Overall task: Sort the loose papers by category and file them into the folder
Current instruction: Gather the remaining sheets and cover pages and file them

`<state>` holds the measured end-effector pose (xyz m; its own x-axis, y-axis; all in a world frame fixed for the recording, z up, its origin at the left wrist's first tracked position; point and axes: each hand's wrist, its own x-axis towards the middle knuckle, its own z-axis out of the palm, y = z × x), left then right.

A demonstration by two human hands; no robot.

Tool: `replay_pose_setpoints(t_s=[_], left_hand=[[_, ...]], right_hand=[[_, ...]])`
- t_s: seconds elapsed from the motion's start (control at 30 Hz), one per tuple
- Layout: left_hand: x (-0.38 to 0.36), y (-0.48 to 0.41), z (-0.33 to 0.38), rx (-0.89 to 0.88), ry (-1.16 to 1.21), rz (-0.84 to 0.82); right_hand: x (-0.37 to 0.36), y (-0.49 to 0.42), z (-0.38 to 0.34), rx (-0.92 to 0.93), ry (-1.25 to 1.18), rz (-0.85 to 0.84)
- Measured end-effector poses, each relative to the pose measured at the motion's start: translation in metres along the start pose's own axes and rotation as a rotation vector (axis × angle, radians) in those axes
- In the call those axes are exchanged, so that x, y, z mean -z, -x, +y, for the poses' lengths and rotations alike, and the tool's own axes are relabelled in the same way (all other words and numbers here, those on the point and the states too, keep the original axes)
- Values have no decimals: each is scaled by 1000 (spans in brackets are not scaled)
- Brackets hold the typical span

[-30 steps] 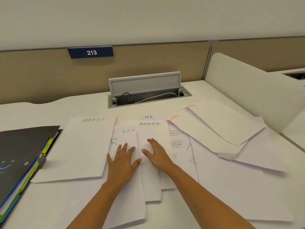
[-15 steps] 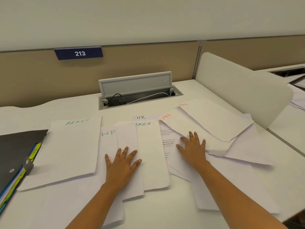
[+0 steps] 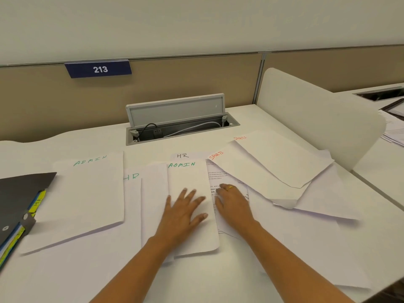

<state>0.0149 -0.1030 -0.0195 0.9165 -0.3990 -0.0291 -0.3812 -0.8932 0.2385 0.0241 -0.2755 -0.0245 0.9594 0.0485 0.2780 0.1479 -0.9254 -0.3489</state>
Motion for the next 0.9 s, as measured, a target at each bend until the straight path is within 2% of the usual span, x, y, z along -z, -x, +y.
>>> replay_pose_setpoints(t_s=[0.1, 0.23, 0.4, 0.63, 0.9], left_hand=[[0, -5, 12, -97, -47, -46], [5, -10, 7, -53, 10, -10], [10, -13, -10, -34, 40, -43], [9, -3, -37, 89, -99, -109], [14, 15, -66, 260, -186, -23]], right_hand=[[-10, -3, -6, -52, 20, -224], [-16, -9, -23, 17, 116, -359], [-26, -13, -47, 101, 28, -484], [-19, -19, -41, 108, 69, -496], [-12, -21, -31, 44, 116, -452]])
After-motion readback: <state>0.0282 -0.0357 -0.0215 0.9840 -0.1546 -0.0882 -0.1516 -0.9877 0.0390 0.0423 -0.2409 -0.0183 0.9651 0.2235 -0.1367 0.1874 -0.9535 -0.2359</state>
